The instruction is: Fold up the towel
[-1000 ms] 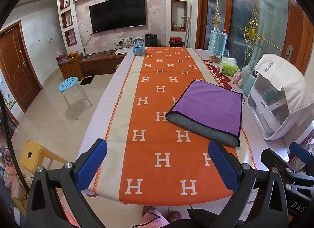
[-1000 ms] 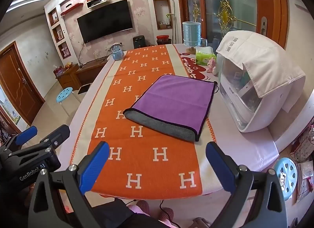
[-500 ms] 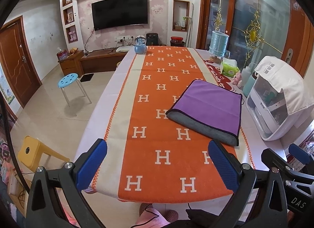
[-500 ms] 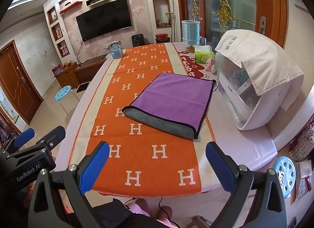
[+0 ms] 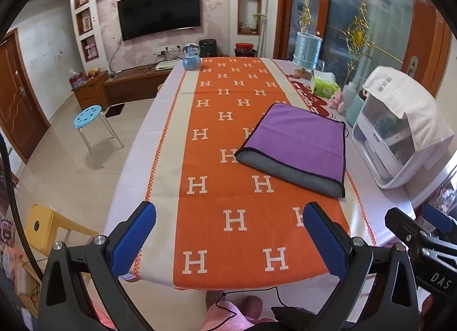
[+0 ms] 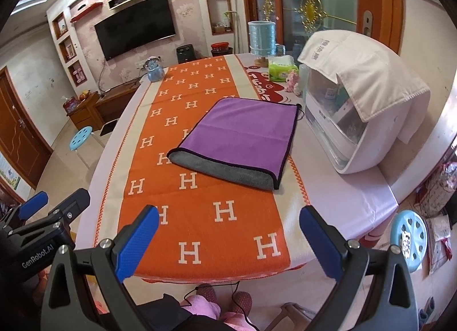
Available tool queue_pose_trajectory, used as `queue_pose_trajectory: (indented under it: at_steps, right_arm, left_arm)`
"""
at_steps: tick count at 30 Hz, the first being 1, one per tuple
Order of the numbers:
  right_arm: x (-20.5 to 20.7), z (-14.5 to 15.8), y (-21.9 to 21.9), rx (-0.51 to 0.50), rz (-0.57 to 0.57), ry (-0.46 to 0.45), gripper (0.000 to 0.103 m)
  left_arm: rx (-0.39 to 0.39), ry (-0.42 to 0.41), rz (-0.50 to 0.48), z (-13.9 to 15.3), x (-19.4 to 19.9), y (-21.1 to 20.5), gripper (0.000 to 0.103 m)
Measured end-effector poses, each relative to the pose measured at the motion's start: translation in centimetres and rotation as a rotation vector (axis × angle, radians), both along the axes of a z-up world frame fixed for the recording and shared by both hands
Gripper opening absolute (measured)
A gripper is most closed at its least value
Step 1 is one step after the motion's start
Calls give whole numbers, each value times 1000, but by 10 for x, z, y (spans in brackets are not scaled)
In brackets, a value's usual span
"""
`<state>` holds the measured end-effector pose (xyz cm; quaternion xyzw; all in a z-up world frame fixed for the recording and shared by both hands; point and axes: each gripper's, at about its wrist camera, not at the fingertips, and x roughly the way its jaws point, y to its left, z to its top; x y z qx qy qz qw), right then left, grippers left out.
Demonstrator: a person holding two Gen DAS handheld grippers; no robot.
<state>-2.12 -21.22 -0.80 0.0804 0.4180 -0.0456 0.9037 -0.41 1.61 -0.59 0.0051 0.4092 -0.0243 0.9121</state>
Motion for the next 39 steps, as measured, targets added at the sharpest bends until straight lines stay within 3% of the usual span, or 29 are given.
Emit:
queue_pose_trajectory:
  at_steps: [24,39]
  right_arm:
    - [4,-5,31,47,-256,17,99]
    - [31,-14,-1,-5,-302,-6,98]
  left_arm:
    - [8,84,-290,-11,66,26,102]
    - [31,102,-371,-27,125,-5,102]
